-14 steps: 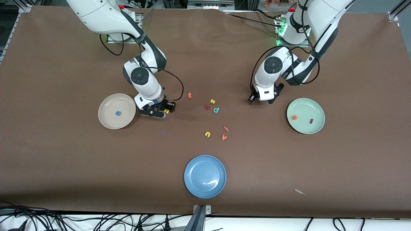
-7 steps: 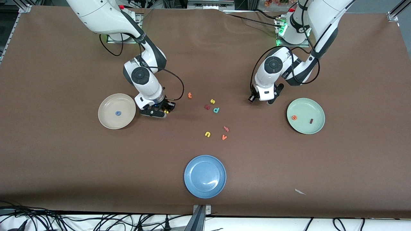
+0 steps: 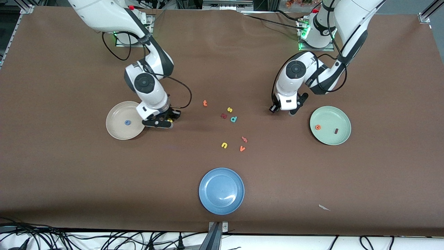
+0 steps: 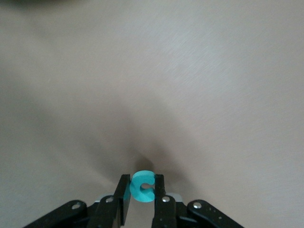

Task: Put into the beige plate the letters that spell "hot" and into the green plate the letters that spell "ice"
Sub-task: 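Place the c on the green plate while the right gripper places the 4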

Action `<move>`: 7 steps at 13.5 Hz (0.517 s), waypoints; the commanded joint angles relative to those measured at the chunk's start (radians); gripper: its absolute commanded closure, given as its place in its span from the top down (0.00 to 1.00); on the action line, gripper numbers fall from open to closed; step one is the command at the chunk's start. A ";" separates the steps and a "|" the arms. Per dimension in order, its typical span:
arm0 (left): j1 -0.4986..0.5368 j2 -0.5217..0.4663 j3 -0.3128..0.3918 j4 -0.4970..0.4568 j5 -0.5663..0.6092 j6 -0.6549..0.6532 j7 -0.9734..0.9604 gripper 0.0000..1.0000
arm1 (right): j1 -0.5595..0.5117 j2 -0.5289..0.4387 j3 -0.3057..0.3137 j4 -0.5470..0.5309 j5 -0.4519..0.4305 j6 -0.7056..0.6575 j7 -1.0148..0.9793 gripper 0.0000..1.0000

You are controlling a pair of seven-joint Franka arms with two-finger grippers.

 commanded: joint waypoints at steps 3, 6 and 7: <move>0.079 -0.022 -0.008 0.190 -0.002 -0.172 0.168 0.00 | -0.167 -0.139 -0.013 -0.115 -0.008 -0.063 -0.322 0.15; 0.155 -0.026 -0.009 0.270 -0.161 -0.322 0.534 0.00 | -0.192 -0.139 -0.085 -0.144 0.004 -0.023 -0.476 0.19; 0.187 -0.023 -0.009 0.309 -0.195 -0.420 0.675 0.00 | -0.192 -0.139 -0.085 -0.146 0.010 -0.023 -0.467 0.25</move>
